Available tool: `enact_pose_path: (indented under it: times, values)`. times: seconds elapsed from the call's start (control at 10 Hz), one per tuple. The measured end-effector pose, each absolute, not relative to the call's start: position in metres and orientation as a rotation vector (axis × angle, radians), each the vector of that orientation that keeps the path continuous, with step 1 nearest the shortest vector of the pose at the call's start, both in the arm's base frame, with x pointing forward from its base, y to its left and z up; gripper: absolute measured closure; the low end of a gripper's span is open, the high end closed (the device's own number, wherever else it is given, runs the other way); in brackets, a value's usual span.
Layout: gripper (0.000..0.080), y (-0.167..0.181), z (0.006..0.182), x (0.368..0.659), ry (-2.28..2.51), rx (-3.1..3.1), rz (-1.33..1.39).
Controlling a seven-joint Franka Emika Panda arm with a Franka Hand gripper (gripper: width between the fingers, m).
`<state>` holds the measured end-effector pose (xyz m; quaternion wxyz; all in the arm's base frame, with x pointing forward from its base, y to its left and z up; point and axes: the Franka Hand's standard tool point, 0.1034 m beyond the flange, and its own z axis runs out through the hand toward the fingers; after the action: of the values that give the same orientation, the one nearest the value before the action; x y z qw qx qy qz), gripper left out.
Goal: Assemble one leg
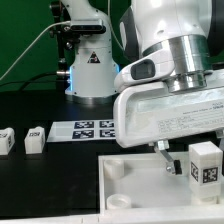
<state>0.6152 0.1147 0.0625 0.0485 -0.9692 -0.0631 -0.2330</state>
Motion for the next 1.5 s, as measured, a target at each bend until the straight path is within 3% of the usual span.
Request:
enact_pose_path:
  times: [0.1, 0.2, 0.3, 0.9, 1.2, 1.5]
  values:
    - [0.023, 0.115, 0.063, 0.615, -0.192, -2.954, -0.71]
    - [0.0163, 0.115, 0.063, 0.615, -0.192, -2.954, -0.71]
    - [0.0153, 0.115, 0.063, 0.615, -0.192, -2.954, -0.71]
    - [0.015, 0.114, 0.064, 0.615, -0.192, -2.956, -0.705]
    - [0.015, 0.11, 0.099, 0.617, -0.198, -2.974, -0.599]
    - [0.015, 0.111, 0.111, 0.617, -0.217, -3.005, -0.239]
